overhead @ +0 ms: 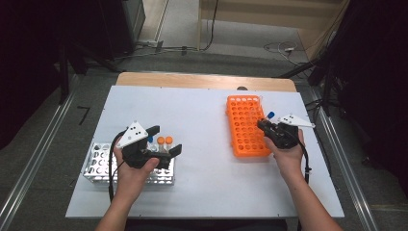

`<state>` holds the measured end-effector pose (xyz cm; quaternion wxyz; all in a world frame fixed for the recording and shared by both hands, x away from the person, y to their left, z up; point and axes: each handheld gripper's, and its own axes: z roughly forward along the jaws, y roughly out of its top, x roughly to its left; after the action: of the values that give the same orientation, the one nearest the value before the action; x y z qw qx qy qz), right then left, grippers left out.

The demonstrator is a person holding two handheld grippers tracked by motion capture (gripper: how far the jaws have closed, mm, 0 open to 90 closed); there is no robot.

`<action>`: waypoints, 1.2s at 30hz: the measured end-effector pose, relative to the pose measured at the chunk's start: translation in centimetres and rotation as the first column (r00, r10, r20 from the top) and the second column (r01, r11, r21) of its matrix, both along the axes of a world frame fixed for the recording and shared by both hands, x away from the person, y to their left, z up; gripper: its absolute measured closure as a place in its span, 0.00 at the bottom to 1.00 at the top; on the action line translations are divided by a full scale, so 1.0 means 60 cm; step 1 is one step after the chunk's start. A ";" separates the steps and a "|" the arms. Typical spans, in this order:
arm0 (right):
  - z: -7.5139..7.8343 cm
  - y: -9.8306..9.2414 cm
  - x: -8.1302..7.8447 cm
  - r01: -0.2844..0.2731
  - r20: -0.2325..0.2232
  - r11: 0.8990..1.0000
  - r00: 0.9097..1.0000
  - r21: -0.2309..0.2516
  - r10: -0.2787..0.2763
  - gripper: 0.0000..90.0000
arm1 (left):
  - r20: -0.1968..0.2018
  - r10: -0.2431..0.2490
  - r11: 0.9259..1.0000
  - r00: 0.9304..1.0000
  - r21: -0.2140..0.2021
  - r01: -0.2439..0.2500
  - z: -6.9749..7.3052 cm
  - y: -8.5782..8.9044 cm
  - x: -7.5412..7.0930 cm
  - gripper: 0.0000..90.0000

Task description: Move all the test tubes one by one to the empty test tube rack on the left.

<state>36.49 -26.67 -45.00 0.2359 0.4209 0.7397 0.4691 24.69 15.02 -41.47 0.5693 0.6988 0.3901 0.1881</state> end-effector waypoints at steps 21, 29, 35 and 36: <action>0.032 0.087 -0.083 -0.270 -0.021 0.963 0.963 0.006 0.270 0.83 | 0.027 -0.076 0.997 0.997 0.003 0.075 0.010 -0.038 -0.013 0.00; 0.034 0.130 -0.115 -0.371 -0.041 0.929 0.928 -0.004 0.371 0.83 | 0.035 -0.139 0.990 0.990 0.005 0.139 0.009 -0.059 -0.019 0.08; 0.034 0.160 -0.137 -0.439 -0.052 0.899 0.898 -0.013 0.437 0.83 | 0.042 -0.193 0.981 0.980 0.008 0.193 0.007 -0.077 -0.024 0.19; 0.033 0.164 -0.140 -0.450 -0.051 0.893 0.892 -0.015 0.449 0.83 | 0.044 -0.197 0.980 0.979 0.007 0.197 0.006 -0.081 -0.025 0.22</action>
<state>28.06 -16.81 -43.02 0.1093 0.2462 0.8283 0.4913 23.22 10.18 -41.08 0.5929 0.7302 0.3060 0.1470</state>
